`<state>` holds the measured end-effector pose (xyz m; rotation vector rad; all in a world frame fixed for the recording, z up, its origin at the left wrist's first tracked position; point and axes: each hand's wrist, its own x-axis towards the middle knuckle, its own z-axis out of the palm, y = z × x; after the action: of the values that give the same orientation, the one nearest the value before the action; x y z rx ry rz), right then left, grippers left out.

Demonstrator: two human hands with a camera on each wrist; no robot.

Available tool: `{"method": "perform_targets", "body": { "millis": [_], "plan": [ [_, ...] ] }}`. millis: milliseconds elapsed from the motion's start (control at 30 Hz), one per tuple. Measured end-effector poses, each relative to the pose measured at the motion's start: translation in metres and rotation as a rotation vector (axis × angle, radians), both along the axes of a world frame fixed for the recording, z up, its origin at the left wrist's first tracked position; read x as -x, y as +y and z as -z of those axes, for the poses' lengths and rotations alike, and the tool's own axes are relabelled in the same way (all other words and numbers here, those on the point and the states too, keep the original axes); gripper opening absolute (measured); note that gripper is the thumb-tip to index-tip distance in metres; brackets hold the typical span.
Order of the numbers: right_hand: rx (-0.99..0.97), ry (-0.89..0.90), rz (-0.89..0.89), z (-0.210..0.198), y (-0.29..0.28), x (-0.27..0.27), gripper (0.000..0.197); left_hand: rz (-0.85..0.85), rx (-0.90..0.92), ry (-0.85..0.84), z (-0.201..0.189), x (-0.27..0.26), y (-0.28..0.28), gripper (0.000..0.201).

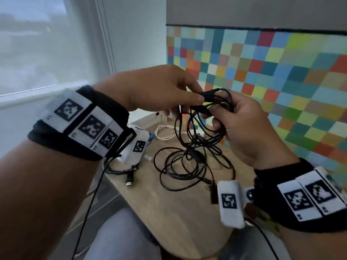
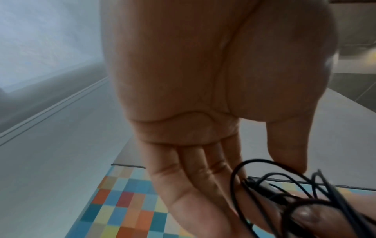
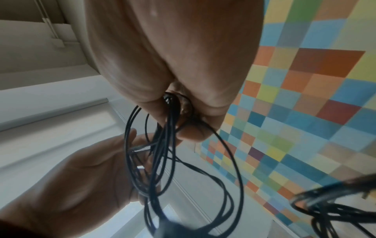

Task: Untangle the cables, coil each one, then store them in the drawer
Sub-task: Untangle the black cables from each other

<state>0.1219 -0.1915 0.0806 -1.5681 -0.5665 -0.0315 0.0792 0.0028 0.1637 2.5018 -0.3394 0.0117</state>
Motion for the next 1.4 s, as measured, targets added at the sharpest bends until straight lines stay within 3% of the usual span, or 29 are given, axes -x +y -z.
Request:
{"method": "perform_targets", "body": {
  "millis": [200, 600, 833, 933, 1133, 1400],
  "plan": [
    [-0.060, 0.077, 0.012, -0.021, -0.002, -0.011, 0.030, -0.005, -0.057, -0.016, -0.022, -0.021, -0.012, 0.013],
    [-0.317, 0.169, -0.035, -0.003, -0.008, -0.007, 0.023, -0.163, 0.388, -0.084, 0.029, -0.032, -0.023, 0.010],
    [-0.333, 0.212, -0.111, -0.022, -0.005, -0.010, 0.029, -0.086, 0.420, 0.046, 0.029, -0.023, -0.002, 0.027],
    [-0.261, 0.209, -0.163, -0.034, -0.004, -0.008, 0.029, -0.038, 0.436, 0.121, 0.016, -0.011, 0.004, 0.029],
    [-0.109, 0.138, -0.310, -0.066, 0.002, -0.002, 0.029, -0.121, 0.217, -0.042, -0.039, 0.008, 0.015, 0.021],
    [-0.003, -0.014, -0.335, -0.124, 0.026, 0.006, 0.031, -0.152, -0.010, -0.055, -0.121, 0.023, 0.026, 0.032]
  ]
}}
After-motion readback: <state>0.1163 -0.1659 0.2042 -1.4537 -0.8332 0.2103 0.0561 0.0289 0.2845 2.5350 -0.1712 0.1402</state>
